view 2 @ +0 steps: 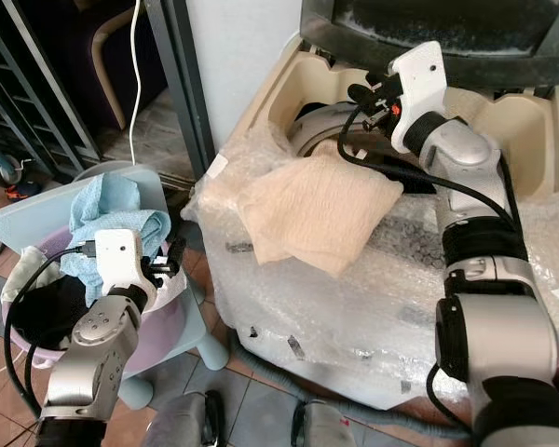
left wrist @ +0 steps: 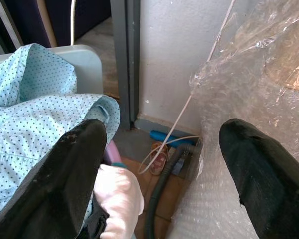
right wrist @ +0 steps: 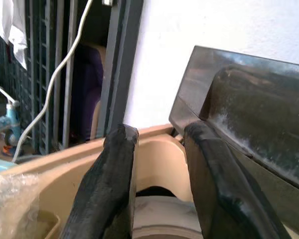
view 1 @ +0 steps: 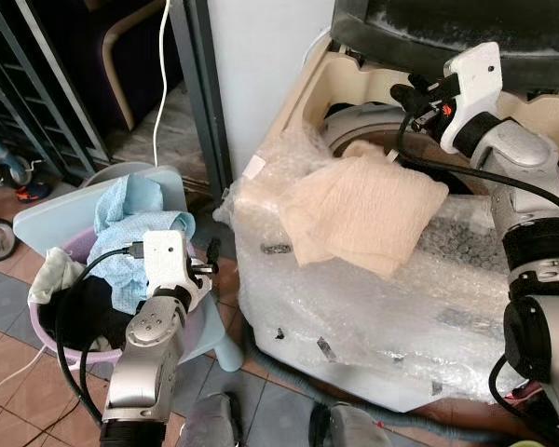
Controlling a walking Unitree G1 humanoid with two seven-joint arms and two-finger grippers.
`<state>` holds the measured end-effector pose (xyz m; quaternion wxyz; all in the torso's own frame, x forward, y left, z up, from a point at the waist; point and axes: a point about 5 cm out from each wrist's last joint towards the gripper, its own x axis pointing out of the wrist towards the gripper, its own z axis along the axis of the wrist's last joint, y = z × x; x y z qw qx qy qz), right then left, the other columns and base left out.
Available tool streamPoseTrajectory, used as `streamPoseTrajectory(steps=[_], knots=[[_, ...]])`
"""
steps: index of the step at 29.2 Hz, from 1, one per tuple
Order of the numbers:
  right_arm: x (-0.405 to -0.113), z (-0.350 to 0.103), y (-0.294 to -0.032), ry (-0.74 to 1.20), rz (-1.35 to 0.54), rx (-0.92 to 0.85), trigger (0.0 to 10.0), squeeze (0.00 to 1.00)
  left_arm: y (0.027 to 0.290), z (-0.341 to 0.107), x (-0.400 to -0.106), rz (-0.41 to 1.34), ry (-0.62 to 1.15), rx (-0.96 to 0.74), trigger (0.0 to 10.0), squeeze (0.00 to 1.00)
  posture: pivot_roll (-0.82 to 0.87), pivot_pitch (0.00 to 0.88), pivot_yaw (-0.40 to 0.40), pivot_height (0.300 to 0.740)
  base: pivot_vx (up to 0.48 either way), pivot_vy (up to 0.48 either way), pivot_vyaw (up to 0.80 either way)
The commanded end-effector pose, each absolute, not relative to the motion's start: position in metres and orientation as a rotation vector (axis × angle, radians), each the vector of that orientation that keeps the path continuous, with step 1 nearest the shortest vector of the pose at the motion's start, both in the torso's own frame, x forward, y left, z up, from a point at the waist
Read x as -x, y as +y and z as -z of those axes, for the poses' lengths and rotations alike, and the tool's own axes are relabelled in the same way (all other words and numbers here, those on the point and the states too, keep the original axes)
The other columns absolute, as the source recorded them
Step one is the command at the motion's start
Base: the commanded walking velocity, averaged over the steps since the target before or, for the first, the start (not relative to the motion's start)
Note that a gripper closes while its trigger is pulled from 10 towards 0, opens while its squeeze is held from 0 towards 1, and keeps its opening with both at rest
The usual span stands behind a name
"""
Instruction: Clothes washing
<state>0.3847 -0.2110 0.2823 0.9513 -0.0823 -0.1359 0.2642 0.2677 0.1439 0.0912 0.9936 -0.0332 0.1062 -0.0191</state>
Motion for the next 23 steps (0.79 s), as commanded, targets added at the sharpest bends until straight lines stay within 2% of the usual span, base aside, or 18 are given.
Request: streamPoseTrajectory(steps=[1, 4, 8, 10, 12, 16, 18, 19, 20, 21, 23], knots=[[-0.380, -0.289, -0.209, -0.288, -0.607, 0.121, 10.0, 1.00, 0.145, -0.093, -0.268, 0.041, 0.212, 0.061, 10.0, 0.00, -0.01, 0.108, 0.028, 0.740, 0.000, 0.000, 0.00], [-0.348, -0.270, -0.196, -0.200, -0.911, 0.095, 10.0, 1.00, 0.143, -0.094, -0.268, 0.040, 0.209, 0.071, 10.0, 0.00, 0.00, 0.106, 0.027, 0.740, 0.000, 0.000, 0.00], [-0.323, -0.230, -0.189, -0.057, -1.034, 0.157, 10.0, 1.00, 0.143, -0.093, -0.268, 0.041, 0.213, 0.070, 10.0, 0.00, 0.00, 0.103, 0.027, 0.740, 0.000, 0.000, 0.00], [-0.321, -0.225, -0.189, -0.042, -1.034, 0.168, 10.0, 1.00, 0.143, -0.093, -0.268, 0.042, 0.212, 0.070, 10.0, 0.00, 0.00, 0.103, 0.027, 0.740, 0.000, 0.000, 0.00], [-0.317, -0.188, -0.190, 0.100, -0.971, 0.229, 10.0, 1.00, 0.143, -0.094, -0.269, 0.045, 0.210, 0.071, 10.0, 0.00, -0.01, 0.101, 0.028, 0.740, 0.000, 0.000, 0.00], [-0.318, -0.170, -0.193, 0.153, -0.874, 0.248, 10.0, 1.00, 0.142, -0.094, -0.270, 0.048, 0.209, 0.073, 10.0, 0.00, -0.01, 0.100, 0.028, 0.740, 0.000, 0.000, 0.00], [-0.327, -0.162, -0.203, 0.173, -0.683, 0.304, 10.0, 1.00, 0.141, -0.094, -0.271, 0.048, 0.209, 0.072, 10.0, 0.00, -0.01, 0.099, 0.029, 0.740, 0.000, 0.000, 0.00], [-0.327, -0.162, -0.203, 0.173, -0.683, 0.304, 10.0, 1.00, 0.141, -0.094, -0.271, 0.048, 0.209, 0.072, 10.0, 0.00, -0.01, 0.099, 0.029, 0.740, 0.000, 0.000, 0.00], [-0.334, -0.162, -0.211, 0.170, -0.571, 0.339, 10.0, 1.00, 0.141, -0.094, -0.271, 0.047, 0.210, 0.071, 10.0, 0.00, -0.01, 0.099, 0.030, 0.740, 0.000, 0.000, 0.00], [-0.345, -0.168, -0.226, 0.136, -0.379, 0.358, 10.0, 1.00, 0.141, -0.094, -0.271, 0.046, 0.212, 0.070, 10.0, 0.00, -0.01, 0.099, 0.029, 0.740, 0.000, 0.000, 0.00], [-0.352, -0.178, -0.237, 0.093, -0.254, 0.352, 10.0, 1.00, 0.141, -0.093, -0.271, 0.045, 0.213, 0.070, 10.0, 0.00, -0.01, 0.099, 0.029, 0.740, 0.000, 0.000, 0.00]])
